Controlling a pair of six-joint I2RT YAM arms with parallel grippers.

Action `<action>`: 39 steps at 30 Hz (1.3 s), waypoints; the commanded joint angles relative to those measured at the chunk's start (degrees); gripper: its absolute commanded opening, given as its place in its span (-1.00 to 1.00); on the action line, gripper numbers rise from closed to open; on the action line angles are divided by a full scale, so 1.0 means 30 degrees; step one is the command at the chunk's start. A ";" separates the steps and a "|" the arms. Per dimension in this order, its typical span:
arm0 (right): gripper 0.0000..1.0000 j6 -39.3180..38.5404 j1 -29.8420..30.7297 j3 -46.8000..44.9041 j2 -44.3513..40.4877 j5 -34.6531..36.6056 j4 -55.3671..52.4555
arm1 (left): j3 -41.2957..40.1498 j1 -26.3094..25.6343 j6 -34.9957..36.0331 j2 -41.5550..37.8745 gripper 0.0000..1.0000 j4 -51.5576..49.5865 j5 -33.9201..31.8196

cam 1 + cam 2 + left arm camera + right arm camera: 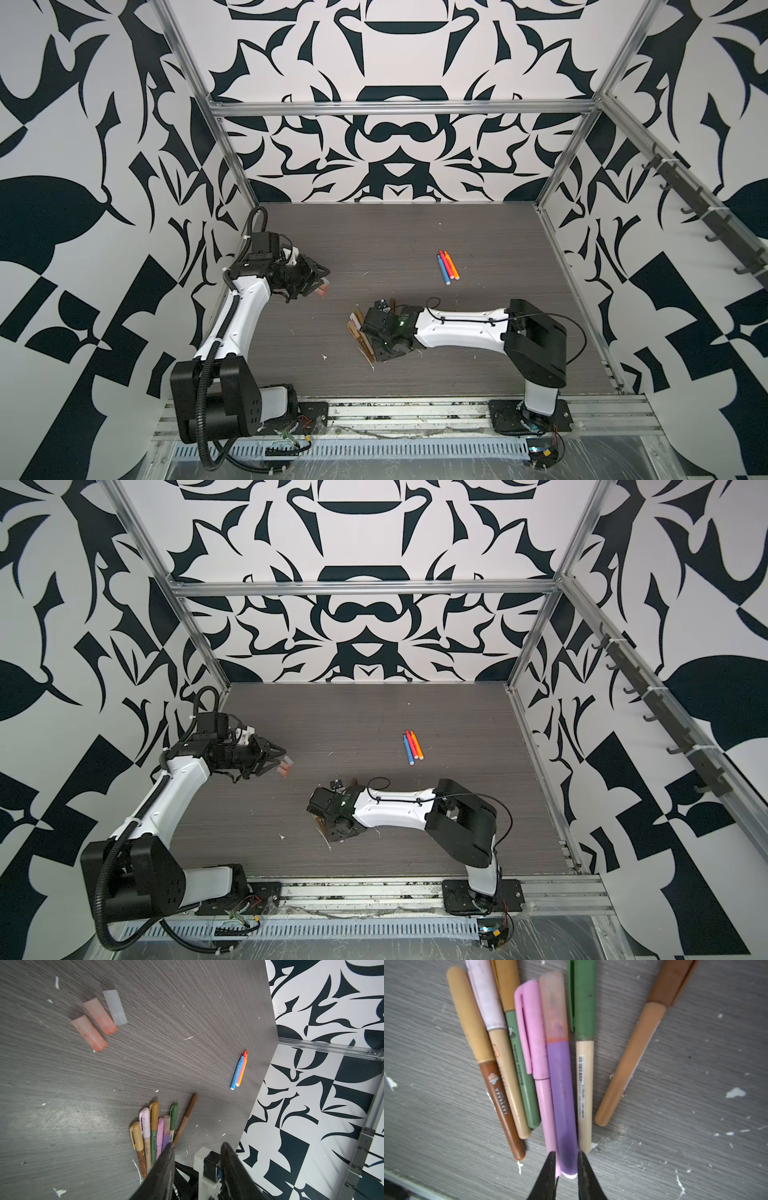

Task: Remove pen caps from pens
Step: Pick up the pen from the bottom-center of the table.

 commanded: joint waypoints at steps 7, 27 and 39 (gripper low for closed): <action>-0.56 0.0089 -0.0031 0.0594 0.0511 -0.0186 -0.0649 | -0.0202 0.0134 -0.0037 -0.0365 -0.20 -0.0136 0.0218; -0.70 -0.1242 -0.0075 0.2238 0.0111 0.0605 -0.2039 | -0.0122 0.0261 -0.0059 -0.0950 -0.20 -0.0172 0.0393; -0.78 -0.4077 -0.4308 0.2138 -0.4014 -0.1924 -0.1769 | 0.0213 -0.0647 -0.1023 -0.0656 0.05 0.0972 0.0508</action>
